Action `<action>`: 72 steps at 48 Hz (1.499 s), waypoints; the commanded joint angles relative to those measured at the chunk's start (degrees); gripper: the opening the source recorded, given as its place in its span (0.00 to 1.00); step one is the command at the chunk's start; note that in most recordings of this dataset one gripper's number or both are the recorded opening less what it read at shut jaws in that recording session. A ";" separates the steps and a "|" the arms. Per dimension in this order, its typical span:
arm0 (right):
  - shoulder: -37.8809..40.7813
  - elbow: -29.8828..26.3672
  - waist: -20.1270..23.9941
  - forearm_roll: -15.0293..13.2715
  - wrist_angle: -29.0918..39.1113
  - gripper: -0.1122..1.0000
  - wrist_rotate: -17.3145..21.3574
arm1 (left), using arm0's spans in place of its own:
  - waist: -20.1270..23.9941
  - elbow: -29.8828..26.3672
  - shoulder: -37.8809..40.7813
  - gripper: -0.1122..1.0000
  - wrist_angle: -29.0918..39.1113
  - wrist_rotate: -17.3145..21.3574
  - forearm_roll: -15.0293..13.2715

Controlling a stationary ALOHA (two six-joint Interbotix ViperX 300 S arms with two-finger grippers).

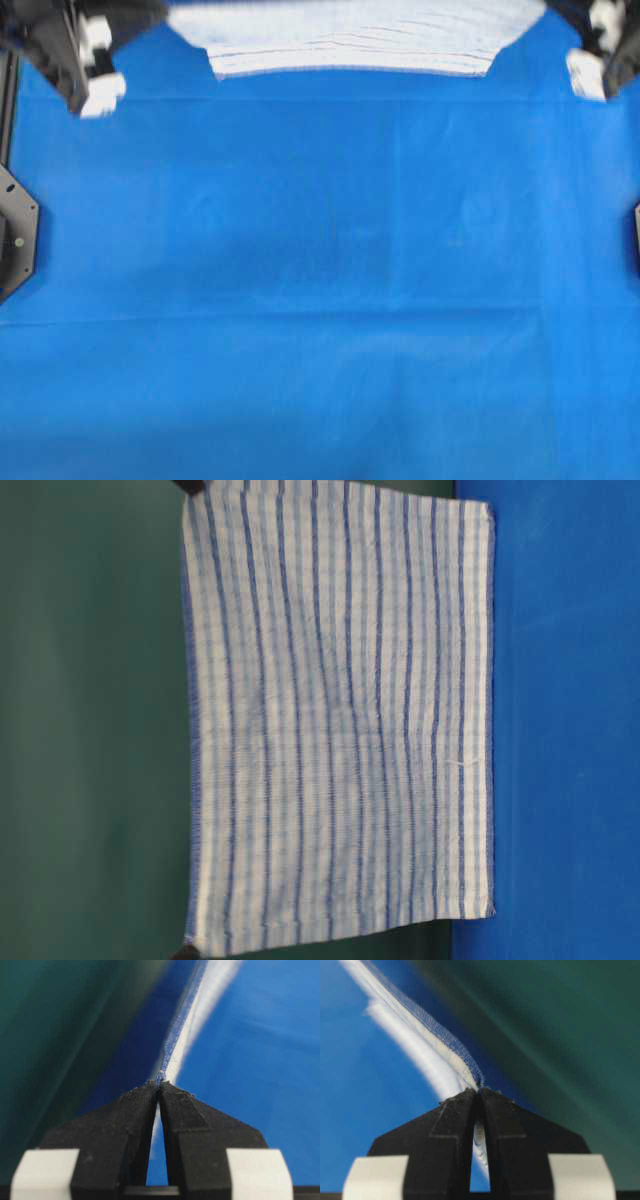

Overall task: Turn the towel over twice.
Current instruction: 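Lift the far corners with both grippers and pull them toward the near edge, then lower the held edge onto the near side of the towel with both grippers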

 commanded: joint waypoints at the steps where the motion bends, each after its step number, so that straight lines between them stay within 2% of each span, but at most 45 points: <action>1: -1.76 0.09 5.89 1.49 3.60 0.17 0.97 | -4.66 0.53 -0.79 0.12 0.97 -0.09 0.09; 5: -1.49 1.67 11.78 3.16 6.24 0.17 2.81 | -9.05 2.29 -0.26 0.12 2.29 -0.88 0.00; 11: 1.93 4.13 18.46 3.87 6.42 0.17 7.12 | -13.71 4.31 1.85 0.12 2.90 -3.69 -0.26; 17: 7.03 5.54 22.24 3.87 6.42 0.17 11.34 | -18.72 6.15 5.80 0.12 2.72 -5.71 -0.35; 26: 15.82 5.54 26.63 3.96 5.98 0.17 15.82 | -25.58 7.12 13.89 0.12 2.81 -11.69 -0.44; 40: 23.82 5.63 34.19 4.04 0.97 0.17 23.38 | -35.07 7.03 20.92 0.12 2.46 -18.98 -0.44; 47: 26.19 5.36 38.32 4.04 -0.09 0.17 27.95 | -38.06 7.38 21.18 0.12 1.93 -21.62 -0.44; 57: 28.13 4.57 41.84 4.04 -0.18 0.17 31.55 | -40.69 7.73 21.80 0.12 -0.88 -23.82 -0.44; 72: 30.32 3.69 42.45 3.78 0.00 0.17 32.26 | -41.04 8.35 23.12 0.12 -2.20 -23.64 -0.35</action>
